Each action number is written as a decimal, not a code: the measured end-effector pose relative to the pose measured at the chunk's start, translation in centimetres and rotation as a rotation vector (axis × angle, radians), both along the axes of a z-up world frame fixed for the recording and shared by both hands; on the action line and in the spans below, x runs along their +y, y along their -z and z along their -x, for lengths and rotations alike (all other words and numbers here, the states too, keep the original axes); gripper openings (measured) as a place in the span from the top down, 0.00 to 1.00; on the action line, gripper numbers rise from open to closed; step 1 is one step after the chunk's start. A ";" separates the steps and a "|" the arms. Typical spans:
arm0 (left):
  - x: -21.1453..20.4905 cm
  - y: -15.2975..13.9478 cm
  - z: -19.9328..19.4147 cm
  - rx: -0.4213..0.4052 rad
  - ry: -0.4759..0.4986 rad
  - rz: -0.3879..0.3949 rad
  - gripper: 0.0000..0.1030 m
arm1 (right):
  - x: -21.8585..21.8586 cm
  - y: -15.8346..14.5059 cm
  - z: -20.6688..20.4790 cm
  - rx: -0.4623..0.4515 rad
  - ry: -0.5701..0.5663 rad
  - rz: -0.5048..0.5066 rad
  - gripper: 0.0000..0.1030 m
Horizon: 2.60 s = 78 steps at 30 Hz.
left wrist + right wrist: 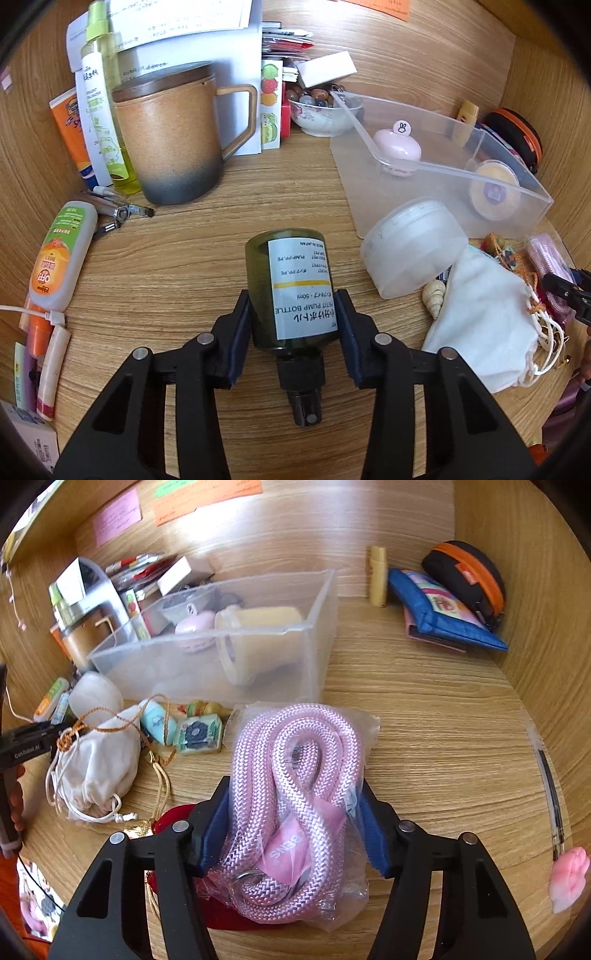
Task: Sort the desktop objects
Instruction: 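Carry the green bottle and pink rope bag over the clear box with both grippers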
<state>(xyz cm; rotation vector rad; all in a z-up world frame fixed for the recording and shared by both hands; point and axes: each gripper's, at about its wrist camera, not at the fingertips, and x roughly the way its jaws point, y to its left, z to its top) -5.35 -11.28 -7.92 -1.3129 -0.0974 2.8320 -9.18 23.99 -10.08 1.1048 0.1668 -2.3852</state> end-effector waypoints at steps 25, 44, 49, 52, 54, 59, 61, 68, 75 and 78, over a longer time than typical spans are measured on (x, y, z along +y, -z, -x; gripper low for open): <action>1.2 -4.6 -1.8 0.129 -0.024 0.004 0.59 | 2.0 -4.8 -0.6 0.094 -0.020 0.078 0.43; 3.7 -8.4 -0.8 0.197 -0.009 -0.033 0.59 | 1.9 -7.2 0.5 0.156 -0.067 0.108 0.43; 4.4 -9.1 0.0 0.205 0.001 -0.027 0.59 | 0.9 -7.6 1.2 0.165 -0.098 0.119 0.43; 4.9 -9.4 0.5 0.211 0.017 -0.030 0.59 | 0.1 -8.0 1.7 0.173 -0.115 0.126 0.43; 5.3 -9.6 0.8 0.216 0.029 -0.032 0.59 | -0.5 -8.3 2.1 0.180 -0.127 0.126 0.43; 6.0 -10.1 1.8 0.223 0.062 -0.047 0.59 | -1.7 -9.3 3.2 0.213 -0.135 0.122 0.43; 6.2 -10.3 2.1 0.226 0.074 -0.044 0.58 | -2.1 -9.7 3.8 0.219 -0.144 0.121 0.43; 6.2 -11.0 3.7 0.230 0.099 -0.056 0.59 | -4.2 -10.3 4.8 0.233 -0.185 0.101 0.43; 5.9 -11.3 5.4 0.225 0.113 -0.059 0.59 | -6.5 -10.6 5.4 0.246 -0.223 0.081 0.43; 6.0 -11.1 6.2 0.217 0.121 -0.067 0.59 | -7.5 -10.6 5.6 0.244 -0.239 0.077 0.43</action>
